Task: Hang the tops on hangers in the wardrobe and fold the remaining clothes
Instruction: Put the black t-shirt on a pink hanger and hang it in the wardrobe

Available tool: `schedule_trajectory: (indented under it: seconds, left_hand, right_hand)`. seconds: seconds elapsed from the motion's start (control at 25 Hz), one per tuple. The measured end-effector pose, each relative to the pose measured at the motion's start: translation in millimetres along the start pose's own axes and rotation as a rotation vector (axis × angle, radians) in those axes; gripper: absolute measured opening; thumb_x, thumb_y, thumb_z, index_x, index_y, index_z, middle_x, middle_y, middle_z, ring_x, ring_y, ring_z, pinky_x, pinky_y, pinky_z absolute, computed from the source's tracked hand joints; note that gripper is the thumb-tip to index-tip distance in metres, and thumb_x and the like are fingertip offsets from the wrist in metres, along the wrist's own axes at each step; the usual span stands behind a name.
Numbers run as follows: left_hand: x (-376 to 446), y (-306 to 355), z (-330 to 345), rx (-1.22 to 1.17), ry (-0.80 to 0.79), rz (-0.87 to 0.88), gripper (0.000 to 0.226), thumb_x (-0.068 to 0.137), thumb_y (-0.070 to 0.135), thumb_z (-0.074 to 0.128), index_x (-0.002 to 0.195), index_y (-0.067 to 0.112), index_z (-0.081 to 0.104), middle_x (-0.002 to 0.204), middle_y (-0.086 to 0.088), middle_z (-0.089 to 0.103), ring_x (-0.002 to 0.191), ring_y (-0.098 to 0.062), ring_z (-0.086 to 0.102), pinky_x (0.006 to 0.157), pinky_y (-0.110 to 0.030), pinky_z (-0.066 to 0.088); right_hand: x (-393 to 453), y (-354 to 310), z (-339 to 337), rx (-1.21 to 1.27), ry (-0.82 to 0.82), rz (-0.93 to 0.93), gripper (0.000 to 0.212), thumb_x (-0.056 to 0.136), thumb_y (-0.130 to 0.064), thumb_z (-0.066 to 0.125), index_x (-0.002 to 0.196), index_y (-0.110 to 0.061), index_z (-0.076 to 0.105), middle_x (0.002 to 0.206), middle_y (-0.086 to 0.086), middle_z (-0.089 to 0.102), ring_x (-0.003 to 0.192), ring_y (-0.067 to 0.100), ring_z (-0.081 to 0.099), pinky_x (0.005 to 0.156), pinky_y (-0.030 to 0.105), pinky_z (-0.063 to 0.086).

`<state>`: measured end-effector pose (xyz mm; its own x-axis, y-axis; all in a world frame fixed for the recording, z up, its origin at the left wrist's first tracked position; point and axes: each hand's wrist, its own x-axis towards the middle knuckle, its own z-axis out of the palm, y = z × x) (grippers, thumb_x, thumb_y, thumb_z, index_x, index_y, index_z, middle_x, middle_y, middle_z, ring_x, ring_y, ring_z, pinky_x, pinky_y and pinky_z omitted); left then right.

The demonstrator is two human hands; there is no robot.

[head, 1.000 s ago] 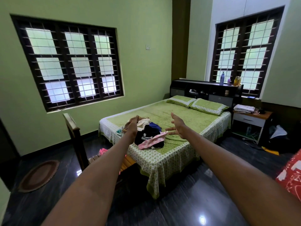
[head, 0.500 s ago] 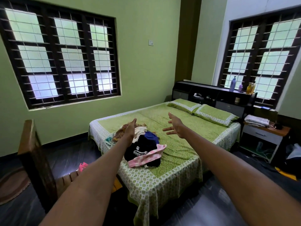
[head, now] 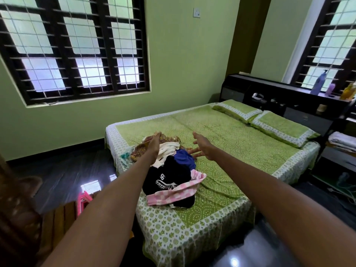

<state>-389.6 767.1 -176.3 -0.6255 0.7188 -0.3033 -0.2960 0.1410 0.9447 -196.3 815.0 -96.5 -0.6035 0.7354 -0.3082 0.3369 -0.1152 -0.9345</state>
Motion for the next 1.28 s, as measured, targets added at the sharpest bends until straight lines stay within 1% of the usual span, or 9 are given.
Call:
schedule_trajectory:
  seconds: [0.08, 0.2, 0.32, 0.44, 0.52, 0.72, 0.92, 1.08, 1.28]
  left_hand:
    - [-7, 15, 14, -0.009, 0.048, 0.007, 0.064, 0.095, 0.053, 0.038, 0.142, 0.011, 0.038, 0.15, -0.006, 0.032, 0.136, -0.026, 0.033, 0.113, -0.037, 0.025]
    - [18, 24, 35, 0.053, 0.101, -0.008, 0.05, 0.102, 0.035, 0.031, 0.142, 0.004, 0.034, 0.148, -0.009, 0.034, 0.135, -0.022, 0.035, 0.1, -0.023, 0.032]
    - [24, 26, 51, 0.06, 0.094, -0.056, 0.047, 0.103, 0.027, 0.028, 0.141, 0.0, 0.033, 0.133, -0.002, 0.049, 0.113, -0.007, 0.057, 0.074, -0.015, 0.041]
    - [84, -4, 50, 0.097, 0.209, -0.122, 0.048, 0.103, 0.032, 0.03, 0.141, 0.003, 0.036, 0.146, -0.012, 0.039, 0.131, -0.023, 0.039, 0.095, -0.023, 0.034]
    - [108, -24, 53, 0.09, 0.261, -0.158, 0.048, 0.101, 0.033, 0.034, 0.139, 0.004, 0.041, 0.143, -0.013, 0.043, 0.129, -0.026, 0.042, 0.095, -0.026, 0.034]
    - [143, -60, 69, 0.177, 0.416, -0.216, 0.047, 0.099, 0.032, 0.04, 0.137, 0.005, 0.042, 0.137, -0.006, 0.045, 0.126, -0.024, 0.043, 0.102, -0.031, 0.033]
    - [164, -95, 95, 0.162, 0.464, -0.354, 0.042, 0.1, 0.026, 0.042, 0.136, 0.005, 0.043, 0.137, -0.011, 0.048, 0.12, -0.025, 0.048, 0.09, -0.027, 0.036]
    - [180, -114, 102, 0.249, 0.468, -0.472, 0.046, 0.099, 0.025, 0.044, 0.141, 0.006, 0.038, 0.141, -0.012, 0.043, 0.129, -0.027, 0.042, 0.104, -0.032, 0.035]
    - [213, -130, 104, 0.284, 0.462, -0.487, 0.046, 0.097, 0.021, 0.049, 0.138, 0.004, 0.04, 0.136, -0.013, 0.049, 0.124, -0.027, 0.047, 0.105, -0.035, 0.037]
  right_hand:
    - [38, -5, -3, -0.037, -0.025, 0.021, 0.054, 0.101, -0.042, 0.027, 0.146, -0.012, 0.024, 0.146, 0.014, 0.033, 0.065, 0.021, 0.056, 0.056, 0.03, 0.042]
    - [102, -6, -4, -0.043, -0.06, 0.033, 0.05, 0.101, -0.041, 0.028, 0.141, -0.01, 0.031, 0.138, 0.011, 0.039, 0.068, 0.02, 0.055, 0.056, 0.028, 0.039]
    - [161, 9, -6, -0.028, -0.085, 0.099, 0.054, 0.099, -0.045, 0.031, 0.141, -0.012, 0.032, 0.138, 0.008, 0.039, 0.102, 0.028, 0.056, 0.061, 0.03, 0.041]
    - [214, 34, -13, -0.058, -0.096, 0.132, 0.054, 0.099, -0.045, 0.033, 0.144, -0.017, 0.029, 0.151, 0.006, 0.029, 0.132, 0.028, 0.038, 0.085, 0.039, 0.042]
    - [247, 49, -23, -0.078, -0.149, 0.171, 0.053, 0.1, -0.044, 0.032, 0.145, -0.016, 0.028, 0.153, 0.007, 0.026, 0.137, 0.028, 0.03, 0.102, 0.044, 0.033]
    - [312, 84, -41, -0.184, -0.324, 0.258, 0.055, 0.1, -0.041, 0.033, 0.146, -0.011, 0.026, 0.152, 0.008, 0.027, 0.135, 0.028, 0.032, 0.103, 0.045, 0.033]
    - [349, 129, -56, -0.248, -0.446, 0.394, 0.058, 0.099, -0.046, 0.034, 0.145, -0.011, 0.028, 0.148, 0.009, 0.033, 0.132, 0.03, 0.036, 0.099, 0.045, 0.034]
    - [370, 154, -60, -0.246, -0.515, 0.433, 0.051, 0.101, -0.039, 0.033, 0.142, -0.008, 0.034, 0.145, 0.01, 0.036, 0.131, 0.03, 0.037, 0.095, 0.039, 0.035]
    - [394, 172, -58, -0.232, -0.531, 0.511, 0.039, 0.1, -0.037, 0.035, 0.129, -0.012, 0.043, 0.11, 0.002, 0.053, 0.091, 0.02, 0.05, 0.064, 0.027, 0.038]
